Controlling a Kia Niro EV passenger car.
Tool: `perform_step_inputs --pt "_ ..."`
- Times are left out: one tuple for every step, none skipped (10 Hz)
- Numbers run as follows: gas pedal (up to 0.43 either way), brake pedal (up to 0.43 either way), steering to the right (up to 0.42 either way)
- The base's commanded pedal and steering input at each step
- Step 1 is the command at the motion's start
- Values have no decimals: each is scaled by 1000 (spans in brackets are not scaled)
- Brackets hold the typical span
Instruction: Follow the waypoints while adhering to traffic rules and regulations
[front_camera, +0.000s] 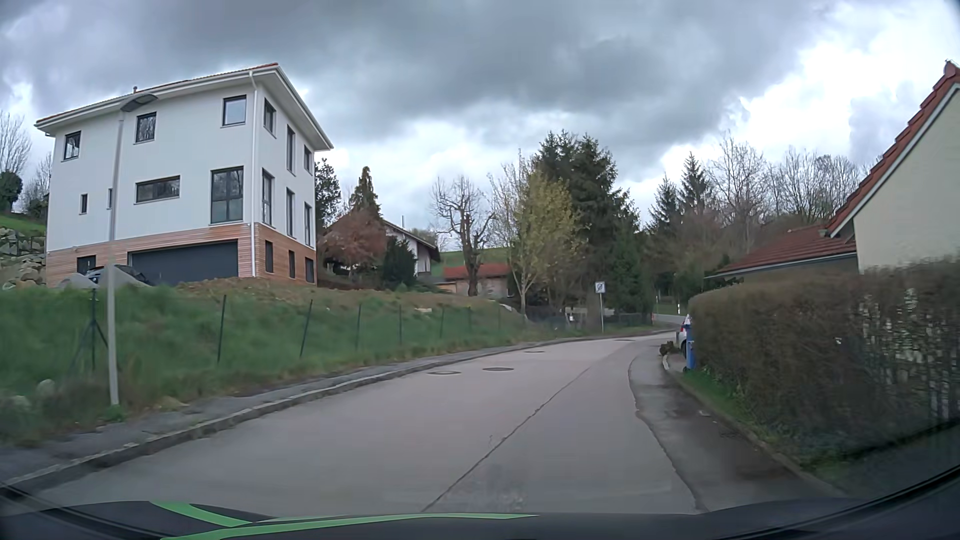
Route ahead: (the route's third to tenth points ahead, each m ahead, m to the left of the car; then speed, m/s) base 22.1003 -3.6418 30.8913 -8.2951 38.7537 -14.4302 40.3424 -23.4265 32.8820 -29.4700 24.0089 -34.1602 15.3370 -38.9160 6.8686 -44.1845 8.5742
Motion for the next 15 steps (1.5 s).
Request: perform_step_inputs --pt "47 0 66" --pt "47 0 66" --pt "47 0 68" --pt "47 0 69" --pt "47 0 70" --pt "8 0 70" --pt "0 0 70" --pt "0 0 70" --pt "0 0 70" --pt "0 0 70" --pt "0 0 70" --pt "0 0 71" --pt "0 0 71" --pt "0 0 71" --pt "0 0 71"
